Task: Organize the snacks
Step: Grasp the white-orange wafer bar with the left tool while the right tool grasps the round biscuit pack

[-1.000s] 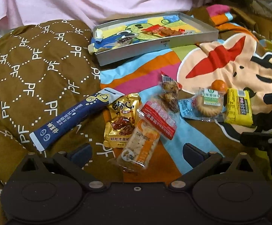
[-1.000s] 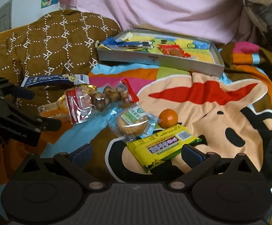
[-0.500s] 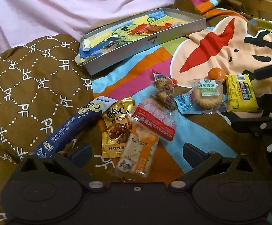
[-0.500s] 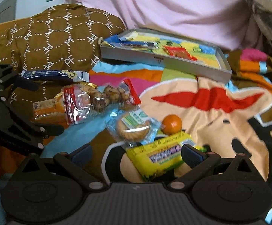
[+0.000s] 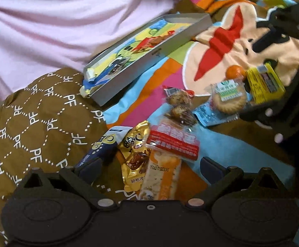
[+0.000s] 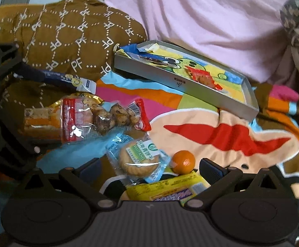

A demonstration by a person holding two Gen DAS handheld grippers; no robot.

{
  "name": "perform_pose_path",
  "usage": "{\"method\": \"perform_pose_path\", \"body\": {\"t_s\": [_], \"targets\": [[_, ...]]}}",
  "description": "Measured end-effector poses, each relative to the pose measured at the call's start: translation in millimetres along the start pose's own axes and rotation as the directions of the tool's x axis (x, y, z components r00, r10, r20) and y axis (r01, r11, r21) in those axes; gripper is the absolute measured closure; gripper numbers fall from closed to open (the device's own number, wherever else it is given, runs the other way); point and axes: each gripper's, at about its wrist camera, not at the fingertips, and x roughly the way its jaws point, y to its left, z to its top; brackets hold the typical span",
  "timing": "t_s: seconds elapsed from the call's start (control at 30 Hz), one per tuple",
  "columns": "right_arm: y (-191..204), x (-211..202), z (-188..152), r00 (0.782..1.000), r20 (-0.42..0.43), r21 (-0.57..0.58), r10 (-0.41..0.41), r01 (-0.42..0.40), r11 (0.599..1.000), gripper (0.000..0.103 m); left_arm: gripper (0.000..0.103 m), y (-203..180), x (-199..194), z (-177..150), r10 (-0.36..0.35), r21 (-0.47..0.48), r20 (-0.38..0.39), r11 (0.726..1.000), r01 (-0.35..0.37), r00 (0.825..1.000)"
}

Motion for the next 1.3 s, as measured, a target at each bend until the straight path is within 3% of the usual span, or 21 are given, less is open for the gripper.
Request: {"method": "perform_pose_path", "body": {"t_s": [0.27, 0.47, 0.6, 0.73, 0.87, 1.07, 1.27, 1.3], "targets": [[4.5, 15.2, 4.3, 1.0, -0.009, -0.086, -0.008, 0.007, 0.996, 0.001, 0.01, 2.8, 9.7, -1.9, -0.015, -0.014, -0.043, 1.0, 0.014, 0.999], [-3.4, 32.9, 6.8, 0.997, -0.054, -0.067, 0.05, -0.054, 0.996, 0.011, 0.025, 2.3, 12.8, -3.6, -0.043, -0.019, -0.058, 0.999, 0.042, 0.997], [-10.4, 40.4, 8.9, 0.992, -0.067, -0.023, 0.104, -0.105, 0.994, 0.017, 0.047, 0.7, 15.2, -4.2, -0.045, -0.014, -0.073, 0.999, 0.044, 0.996], [-8.7, 45.6, 9.9, 0.989, -0.078, -0.031, 0.128, -0.131, 0.991, 0.02, 0.058, 0.9, 15.4, -5.1, -0.066, -0.017, -0.075, 0.998, 0.065, 0.995], [-7.3, 48.5, 9.7, 0.985, -0.087, -0.029, 0.148, -0.151, 0.988, 0.025, 0.062, 0.2, 14.4, -6.2, -0.079, -0.017, -0.072, 0.997, 0.078, 0.994], [-5.4, 49.2, 9.1, 0.984, -0.085, -0.023, 0.159, -0.162, 0.987, 0.032, 0.064, 14.3, 17.4, -4.2, -0.143, -0.139, -0.102, 0.982, 0.128, 0.984], [7.9, 51.0, 10.7, 0.989, -0.094, -0.067, 0.112, -0.119, 0.991, 0.036, 0.064, 33.6, 24.9, -3.7, -0.236, -0.314, -0.132, 0.931, 0.186, 0.963], [9.0, 50.1, 10.6, 0.989, -0.09, -0.069, 0.114, -0.121, 0.99, 0.045, 0.064, 37.5, 26.2, -4.0, -0.257, -0.349, -0.132, 0.916, 0.198, 0.957]]}}
